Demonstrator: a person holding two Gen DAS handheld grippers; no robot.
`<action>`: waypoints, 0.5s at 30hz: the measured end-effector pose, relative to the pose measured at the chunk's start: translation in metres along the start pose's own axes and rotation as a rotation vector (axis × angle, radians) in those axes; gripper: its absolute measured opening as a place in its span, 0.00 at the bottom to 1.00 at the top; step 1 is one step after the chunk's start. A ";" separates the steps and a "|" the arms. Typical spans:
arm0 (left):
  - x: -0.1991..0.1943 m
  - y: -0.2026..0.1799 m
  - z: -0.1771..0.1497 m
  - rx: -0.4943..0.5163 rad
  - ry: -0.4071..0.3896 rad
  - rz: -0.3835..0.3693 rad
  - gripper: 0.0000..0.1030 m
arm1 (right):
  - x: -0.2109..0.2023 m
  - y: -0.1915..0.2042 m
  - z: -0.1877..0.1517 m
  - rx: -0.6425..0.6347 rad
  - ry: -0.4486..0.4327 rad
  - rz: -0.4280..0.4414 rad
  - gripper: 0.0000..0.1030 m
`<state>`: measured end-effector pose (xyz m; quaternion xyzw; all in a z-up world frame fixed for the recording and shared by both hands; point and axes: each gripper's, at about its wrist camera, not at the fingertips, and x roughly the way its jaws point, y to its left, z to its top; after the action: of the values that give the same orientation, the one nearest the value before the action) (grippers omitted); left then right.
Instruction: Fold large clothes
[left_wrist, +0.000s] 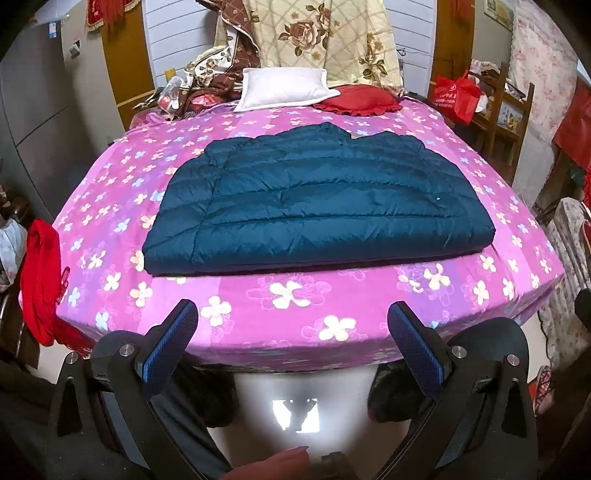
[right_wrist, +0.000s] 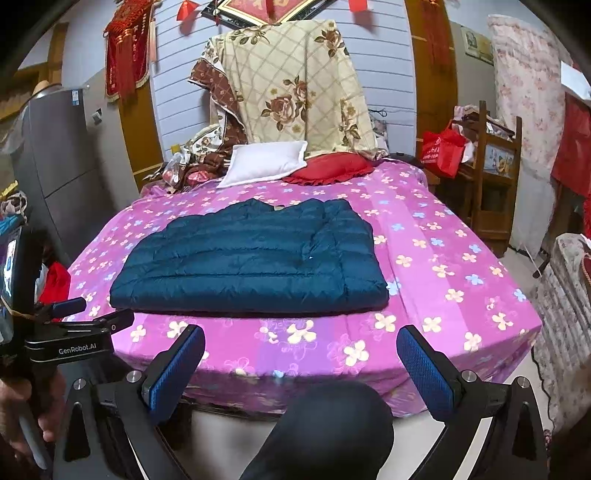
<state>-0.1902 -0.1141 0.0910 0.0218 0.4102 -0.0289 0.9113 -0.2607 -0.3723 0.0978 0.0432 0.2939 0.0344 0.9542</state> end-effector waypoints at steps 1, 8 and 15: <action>0.001 0.001 0.000 -0.004 0.002 -0.002 1.00 | 0.000 0.000 0.000 -0.002 0.000 0.002 1.00; 0.005 0.006 -0.001 -0.016 0.011 -0.007 1.00 | 0.005 0.007 0.001 -0.017 0.006 0.003 1.00; 0.005 0.005 -0.001 -0.016 0.010 -0.008 1.00 | 0.004 0.010 0.002 -0.023 0.004 0.007 1.00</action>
<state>-0.1871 -0.1089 0.0862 0.0131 0.4149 -0.0295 0.9093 -0.2567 -0.3618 0.0979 0.0331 0.2950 0.0414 0.9540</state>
